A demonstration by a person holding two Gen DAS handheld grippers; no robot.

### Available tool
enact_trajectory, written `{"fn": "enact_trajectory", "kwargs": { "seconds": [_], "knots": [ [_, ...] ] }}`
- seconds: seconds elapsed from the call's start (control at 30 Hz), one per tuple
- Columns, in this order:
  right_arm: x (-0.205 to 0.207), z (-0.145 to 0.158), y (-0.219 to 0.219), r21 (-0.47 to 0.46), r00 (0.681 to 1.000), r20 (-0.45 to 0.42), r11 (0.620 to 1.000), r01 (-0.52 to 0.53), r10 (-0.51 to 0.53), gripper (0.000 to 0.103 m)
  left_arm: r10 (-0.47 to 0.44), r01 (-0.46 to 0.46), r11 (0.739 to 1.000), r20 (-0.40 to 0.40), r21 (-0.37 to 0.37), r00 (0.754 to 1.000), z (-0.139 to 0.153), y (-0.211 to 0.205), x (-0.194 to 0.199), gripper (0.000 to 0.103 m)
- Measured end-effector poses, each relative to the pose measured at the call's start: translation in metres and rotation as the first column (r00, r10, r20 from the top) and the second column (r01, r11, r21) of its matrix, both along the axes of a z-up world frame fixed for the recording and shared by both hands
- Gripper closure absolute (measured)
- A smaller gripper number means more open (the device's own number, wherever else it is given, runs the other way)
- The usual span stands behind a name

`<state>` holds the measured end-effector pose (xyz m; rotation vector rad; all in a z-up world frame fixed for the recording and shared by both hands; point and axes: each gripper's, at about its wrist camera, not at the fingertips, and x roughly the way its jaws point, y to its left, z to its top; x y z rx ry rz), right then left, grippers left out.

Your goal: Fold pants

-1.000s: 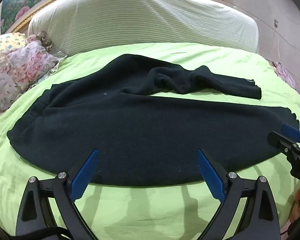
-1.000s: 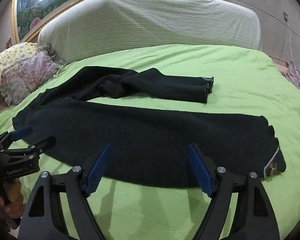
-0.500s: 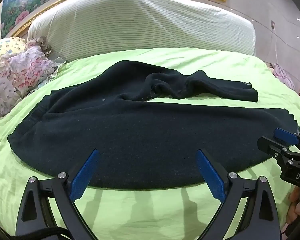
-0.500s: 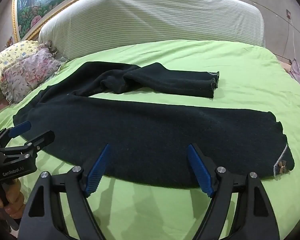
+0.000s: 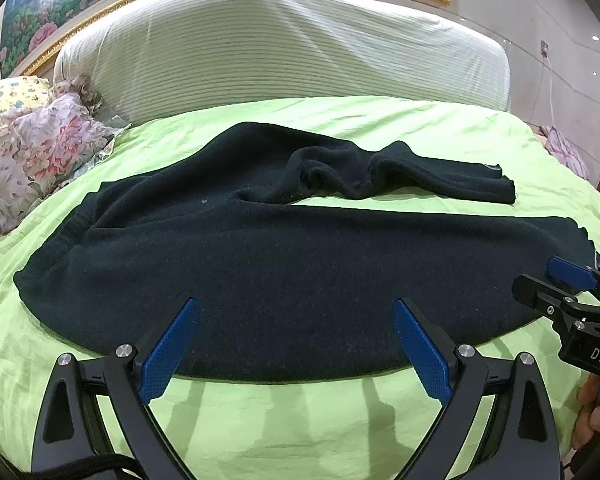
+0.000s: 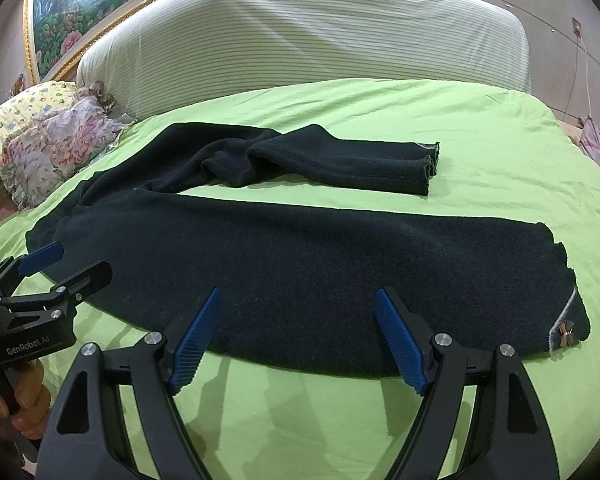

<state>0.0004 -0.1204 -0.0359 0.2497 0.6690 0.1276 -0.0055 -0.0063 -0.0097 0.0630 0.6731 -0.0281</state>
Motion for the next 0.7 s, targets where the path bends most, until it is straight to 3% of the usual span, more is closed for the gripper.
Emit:
{"fn": "enact_trajectory", "kwargs": {
  "seconds": [0.7],
  "knots": [
    [0.0018, -0.0008, -0.0015, 0.014, 1.000, -0.009, 1.000, 0.008, -0.008, 0.023, -0.008, 0.008, 1.000, -0.011, -0.005, 1.000, -0.0038, -0.0016, 0.0008, 0.005]
  ]
}}
